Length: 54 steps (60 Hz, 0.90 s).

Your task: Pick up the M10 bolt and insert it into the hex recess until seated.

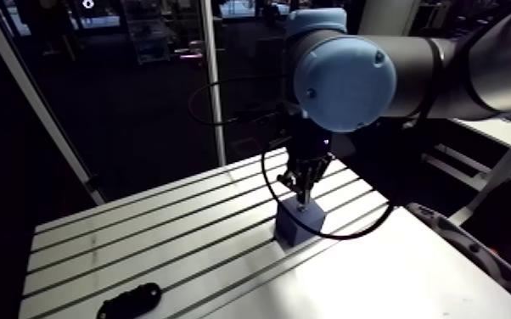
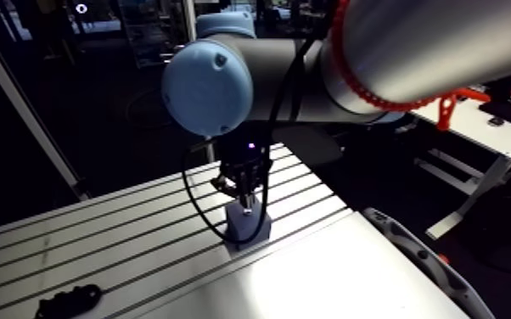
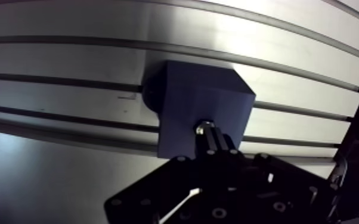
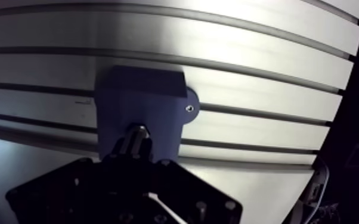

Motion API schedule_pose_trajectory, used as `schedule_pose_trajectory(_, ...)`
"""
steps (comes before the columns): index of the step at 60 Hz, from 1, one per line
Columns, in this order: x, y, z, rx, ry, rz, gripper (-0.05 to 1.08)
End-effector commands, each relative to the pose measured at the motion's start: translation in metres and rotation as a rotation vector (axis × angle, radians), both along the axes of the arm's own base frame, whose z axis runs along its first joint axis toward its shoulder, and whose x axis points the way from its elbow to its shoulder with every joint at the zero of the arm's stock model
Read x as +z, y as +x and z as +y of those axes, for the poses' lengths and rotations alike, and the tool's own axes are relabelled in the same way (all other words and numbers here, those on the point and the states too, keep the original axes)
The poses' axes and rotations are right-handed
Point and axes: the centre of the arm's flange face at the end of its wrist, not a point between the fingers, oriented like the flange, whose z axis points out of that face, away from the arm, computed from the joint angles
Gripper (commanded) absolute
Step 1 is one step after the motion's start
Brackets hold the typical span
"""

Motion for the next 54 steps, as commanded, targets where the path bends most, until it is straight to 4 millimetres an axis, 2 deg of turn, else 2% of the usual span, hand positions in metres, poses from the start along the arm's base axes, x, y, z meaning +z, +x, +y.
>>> schedule_pose_trajectory(1, -0.0003, -0.0005, 0.0002, -0.001, -0.001, -0.002, 1.08)
schedule_pose_trajectory(54, -0.0087, -0.0009, 0.0008, 0.005, -0.008, -0.018, 1.08)
